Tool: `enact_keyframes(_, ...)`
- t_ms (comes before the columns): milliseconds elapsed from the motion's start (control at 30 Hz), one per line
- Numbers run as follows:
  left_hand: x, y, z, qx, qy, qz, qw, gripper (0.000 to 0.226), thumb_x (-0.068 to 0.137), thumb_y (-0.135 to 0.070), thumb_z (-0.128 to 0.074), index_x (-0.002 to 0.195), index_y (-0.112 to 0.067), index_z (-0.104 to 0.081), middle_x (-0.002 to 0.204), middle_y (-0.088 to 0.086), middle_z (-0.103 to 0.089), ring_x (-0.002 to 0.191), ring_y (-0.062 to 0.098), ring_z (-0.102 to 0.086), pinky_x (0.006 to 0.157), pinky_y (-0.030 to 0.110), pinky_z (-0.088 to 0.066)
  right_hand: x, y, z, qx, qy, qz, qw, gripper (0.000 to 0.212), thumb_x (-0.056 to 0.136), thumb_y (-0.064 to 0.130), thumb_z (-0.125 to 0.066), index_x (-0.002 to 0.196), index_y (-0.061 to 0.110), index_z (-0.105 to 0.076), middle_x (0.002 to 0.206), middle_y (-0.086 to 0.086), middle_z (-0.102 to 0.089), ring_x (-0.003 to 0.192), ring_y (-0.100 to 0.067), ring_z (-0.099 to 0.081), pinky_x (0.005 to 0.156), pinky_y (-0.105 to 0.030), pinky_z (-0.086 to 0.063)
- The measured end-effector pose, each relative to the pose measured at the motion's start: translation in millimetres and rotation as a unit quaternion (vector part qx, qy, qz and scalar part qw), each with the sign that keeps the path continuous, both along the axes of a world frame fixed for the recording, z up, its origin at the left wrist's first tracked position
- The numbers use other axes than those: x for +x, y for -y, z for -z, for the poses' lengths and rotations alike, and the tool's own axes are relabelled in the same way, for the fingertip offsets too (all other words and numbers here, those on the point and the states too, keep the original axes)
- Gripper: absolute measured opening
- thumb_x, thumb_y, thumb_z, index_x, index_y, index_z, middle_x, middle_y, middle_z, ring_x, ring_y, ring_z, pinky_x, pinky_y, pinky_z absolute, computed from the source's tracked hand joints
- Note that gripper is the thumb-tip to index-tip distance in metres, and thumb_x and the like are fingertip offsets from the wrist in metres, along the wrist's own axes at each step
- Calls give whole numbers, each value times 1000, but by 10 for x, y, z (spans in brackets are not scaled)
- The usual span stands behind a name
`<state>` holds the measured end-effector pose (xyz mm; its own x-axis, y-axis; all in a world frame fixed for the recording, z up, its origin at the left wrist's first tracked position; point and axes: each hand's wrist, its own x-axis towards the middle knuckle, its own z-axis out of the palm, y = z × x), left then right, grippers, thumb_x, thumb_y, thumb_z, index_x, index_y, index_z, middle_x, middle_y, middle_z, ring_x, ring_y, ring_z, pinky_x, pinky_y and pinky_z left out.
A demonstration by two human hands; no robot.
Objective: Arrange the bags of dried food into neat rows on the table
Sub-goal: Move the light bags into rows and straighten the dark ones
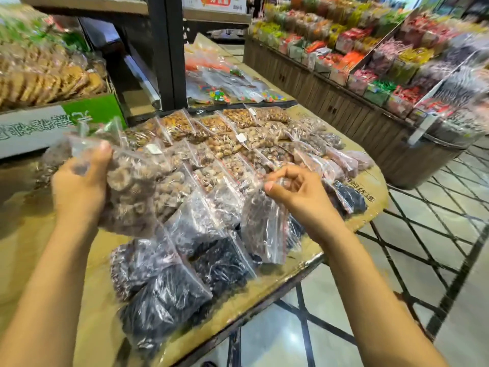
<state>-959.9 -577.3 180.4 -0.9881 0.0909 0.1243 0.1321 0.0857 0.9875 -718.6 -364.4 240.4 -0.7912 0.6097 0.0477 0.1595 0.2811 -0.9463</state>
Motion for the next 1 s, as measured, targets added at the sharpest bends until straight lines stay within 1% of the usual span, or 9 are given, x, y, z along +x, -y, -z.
enact_keyframes(67, 125, 241, 63, -11, 19, -6, 1000, 64, 57, -89, -55, 65, -27, -70, 76, 17, -62, 68, 24, -55, 69, 56, -51, 121, 236, 60, 15, 4, -4, 1000, 11, 86, 8, -66, 80, 17, -63, 84, -23, -63, 72, -23, -51, 68, -38, -45)
enact_keyframes(167, 345, 546, 120, -29, 16, -14, 999, 64, 63, -81, -57, 65, -18, -60, 71, 10, -58, 64, 18, -51, 60, 37, -43, 314, 621, 130, 41, 31, -17, 999, 6, 88, 11, -64, 84, 15, -63, 81, -22, -60, 66, -33, -53, 64, -51, -48)
enact_keyframes(333, 747, 1038, 115, -31, -4, 16, 999, 51, 81, -56, -64, 55, -22, -35, 46, -5, -38, 38, 2, -29, 43, 26, -25, 696, 1306, 220, 47, 17, 22, 999, 12, 87, 7, -64, 81, 18, -64, 74, -8, -57, 62, -20, -45, 61, -34, -40)
enact_keyframes(467, 917, 1463, 175, -35, 8, 52, 998, 40, 83, -51, -65, 66, -17, -56, 47, -15, -55, 46, -7, -45, 50, 22, -41, 922, 1823, 270, 43, 59, 3, 997, 6, 87, 4, -63, 86, 10, -65, 67, -24, -48, 55, -20, -36, 55, -32, -33)
enact_keyframes(567, 914, 1712, 233, -55, 26, 68, 996, 50, 74, -65, -64, 72, -15, -63, 72, 0, -64, 60, 9, -54, 66, 36, -45, 1019, 2184, 311, 38, 71, 7, 997, 12, 86, 2, -63, 82, 14, -66, 69, -31, -50, 59, -22, -39, 59, -35, -34)
enact_keyframes(633, 848, 1863, 279, -65, 24, 90, 994, 45, 75, -63, -65, 68, -18, -62, 72, -2, -64, 61, 8, -54, 67, 35, -44, 1036, 2400, 336, 20, 69, 13, 997, 14, 85, 5, -65, 82, 18, -67, 80, -40, -52, 66, -27, -46, 63, -40, -37)
enact_keyframes(767, 560, 2145, 350, -124, 28, 110, 986, 70, 63, -79, -59, 78, -11, -67, 75, 7, -67, 71, 25, -62, 66, 45, -49, 868, 2839, 319, 0, 59, 15, 998, 11, 83, 12, -67, 87, 23, -68, 89, -41, -50, 71, -33, -50, 68, -45, -41)
enact_keyframes(867, 237, 2381, 375, -152, 16, 139, 978, 77, 61, -84, -53, 83, -12, -67, 82, 9, -68, 81, 28, -64, 69, 39, -45, 572, 3221, 290, -9, 31, 43, 999, 17, 85, 6, -67, 87, 23, -68, 85, -37, -48, 71, -27, -48, 69, -44, -44)
enact_keyframes(1000, -194, 2722, 310, -175, 9, 188, 966, 81, 60, -84, -53, 85, -9, -67, 86, 12, -68, 84, 31, -63, 66, 37, -44, 105, 3753, 270, 14, 32, 88, 995, 15, 87, 7, -65, 97, 18, -63, 89, -37, -52, 71, -35, -55, 75, -50, -52)
